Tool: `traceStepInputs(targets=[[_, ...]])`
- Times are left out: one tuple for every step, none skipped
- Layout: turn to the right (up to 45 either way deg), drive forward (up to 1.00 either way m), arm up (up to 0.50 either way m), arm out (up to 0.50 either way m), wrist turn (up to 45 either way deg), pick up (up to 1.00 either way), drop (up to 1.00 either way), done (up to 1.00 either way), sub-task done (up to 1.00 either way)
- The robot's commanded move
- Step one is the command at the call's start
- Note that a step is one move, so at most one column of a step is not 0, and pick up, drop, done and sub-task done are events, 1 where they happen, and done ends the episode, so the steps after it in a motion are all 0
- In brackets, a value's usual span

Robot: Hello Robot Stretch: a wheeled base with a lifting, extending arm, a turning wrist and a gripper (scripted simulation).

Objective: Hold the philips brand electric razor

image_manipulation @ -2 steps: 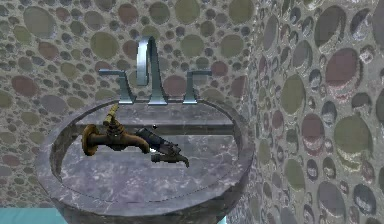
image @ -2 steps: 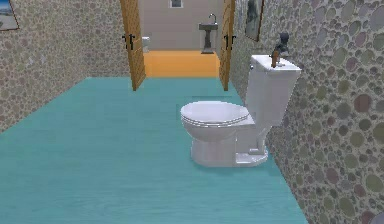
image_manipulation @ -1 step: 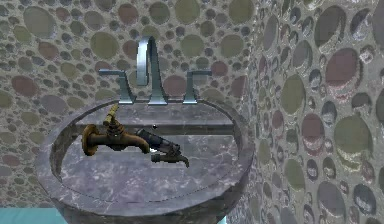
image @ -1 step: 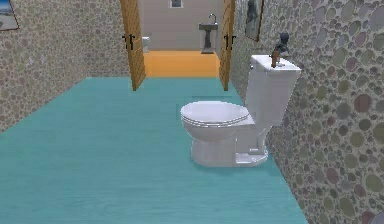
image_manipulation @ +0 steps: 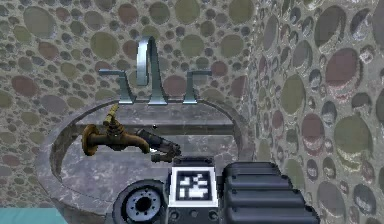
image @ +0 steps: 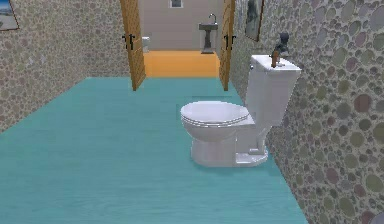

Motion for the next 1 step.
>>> traceStepInputs(targets=[[0.0, 0.0, 0.0, 0.2, 0.0, 0.0, 0.0, 0.0, 0.0]])
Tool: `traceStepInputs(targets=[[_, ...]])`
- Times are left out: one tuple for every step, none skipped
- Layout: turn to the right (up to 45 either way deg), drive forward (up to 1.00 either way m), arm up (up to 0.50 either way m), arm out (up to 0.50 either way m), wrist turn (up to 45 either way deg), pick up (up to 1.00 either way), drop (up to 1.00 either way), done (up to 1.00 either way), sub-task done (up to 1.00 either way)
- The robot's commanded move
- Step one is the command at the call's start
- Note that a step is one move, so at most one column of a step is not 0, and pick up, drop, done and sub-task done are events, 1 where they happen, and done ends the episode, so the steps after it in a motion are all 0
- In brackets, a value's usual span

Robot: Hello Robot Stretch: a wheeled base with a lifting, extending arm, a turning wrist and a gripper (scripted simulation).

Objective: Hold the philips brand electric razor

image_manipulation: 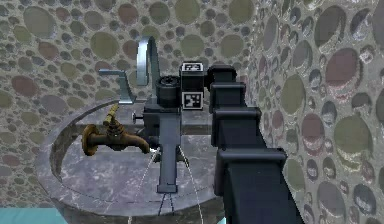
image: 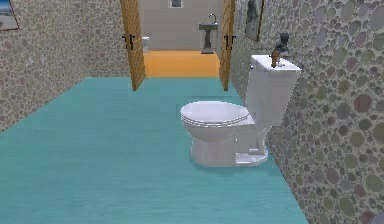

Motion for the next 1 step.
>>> traceStepInputs(targets=[[0.0, 0.0, 0.0, 0.0, 45.0, 0.0, 0.0, 0.0, 0.0]])
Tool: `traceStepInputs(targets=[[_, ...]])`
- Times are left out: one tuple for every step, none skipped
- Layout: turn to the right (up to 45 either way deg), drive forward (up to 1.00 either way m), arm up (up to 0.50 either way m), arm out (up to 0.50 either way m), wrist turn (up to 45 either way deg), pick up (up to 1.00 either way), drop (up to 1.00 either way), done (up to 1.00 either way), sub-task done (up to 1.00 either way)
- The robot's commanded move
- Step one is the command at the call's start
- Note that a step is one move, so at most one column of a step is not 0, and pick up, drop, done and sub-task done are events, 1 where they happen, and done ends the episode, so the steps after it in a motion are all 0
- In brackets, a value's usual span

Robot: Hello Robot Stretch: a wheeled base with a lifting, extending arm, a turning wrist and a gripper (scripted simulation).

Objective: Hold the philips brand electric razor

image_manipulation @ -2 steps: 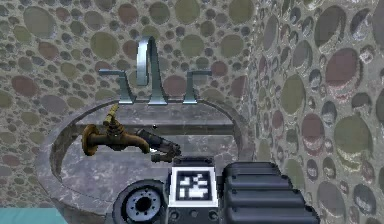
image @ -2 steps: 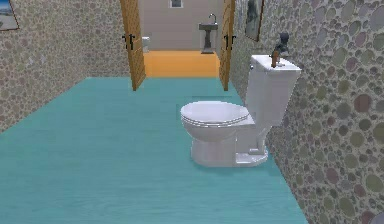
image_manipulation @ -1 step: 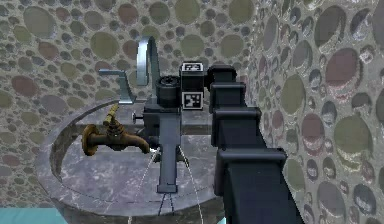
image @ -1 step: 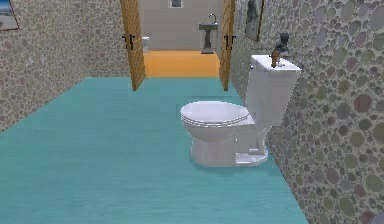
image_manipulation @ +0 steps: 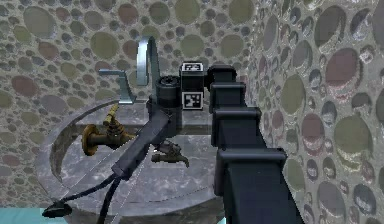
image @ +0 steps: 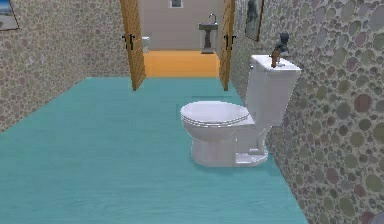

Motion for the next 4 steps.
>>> traceStepInputs(targets=[[0.0, 0.0, 0.0, 0.0, 45.0, 0.0, 0.0, 0.0, 0.0], [0.0, 0.0, 0.0, 0.0, 45.0, 0.0, 0.0, 0.0, 0.0], [0.0, 0.0, 0.0, 0.0, 36.0, 0.0, 0.0, 0.0, 0.0], [0.0, 0.0, 0.0, 0.02, 0.0, 0.0, 0.0, 0.0, 0.0]])
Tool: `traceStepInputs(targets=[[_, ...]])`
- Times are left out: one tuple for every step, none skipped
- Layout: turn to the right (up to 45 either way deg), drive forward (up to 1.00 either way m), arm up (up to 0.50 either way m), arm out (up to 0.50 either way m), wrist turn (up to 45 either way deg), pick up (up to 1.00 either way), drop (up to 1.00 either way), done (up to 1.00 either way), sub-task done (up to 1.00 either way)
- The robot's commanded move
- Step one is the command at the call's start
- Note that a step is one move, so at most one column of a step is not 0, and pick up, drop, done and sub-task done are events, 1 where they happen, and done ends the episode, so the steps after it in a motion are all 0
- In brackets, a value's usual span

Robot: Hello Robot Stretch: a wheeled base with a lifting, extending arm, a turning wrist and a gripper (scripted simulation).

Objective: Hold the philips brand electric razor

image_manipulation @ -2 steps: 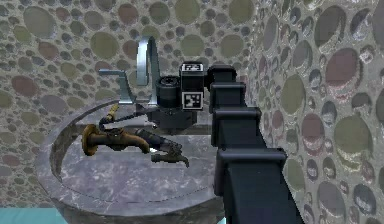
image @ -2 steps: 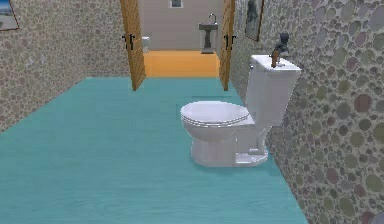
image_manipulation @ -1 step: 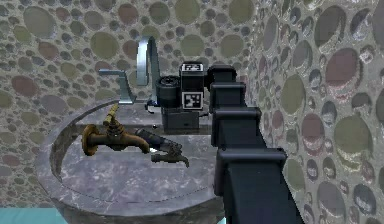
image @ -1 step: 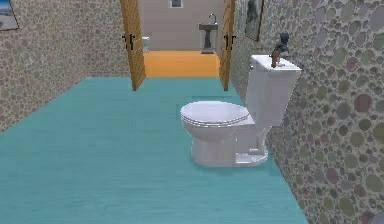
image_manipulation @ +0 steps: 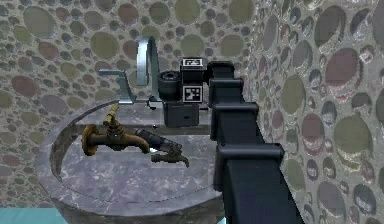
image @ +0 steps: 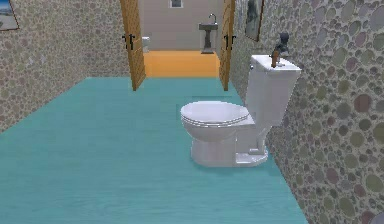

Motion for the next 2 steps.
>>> traceStepInputs(targets=[[0.0, 0.0, 0.0, 0.0, 0.0, 1.0, 0.0, 0.0, 0.0], [0.0, 0.0, 0.0, 0.0, 3.0, 0.0, 0.0, 0.0, 0.0]])
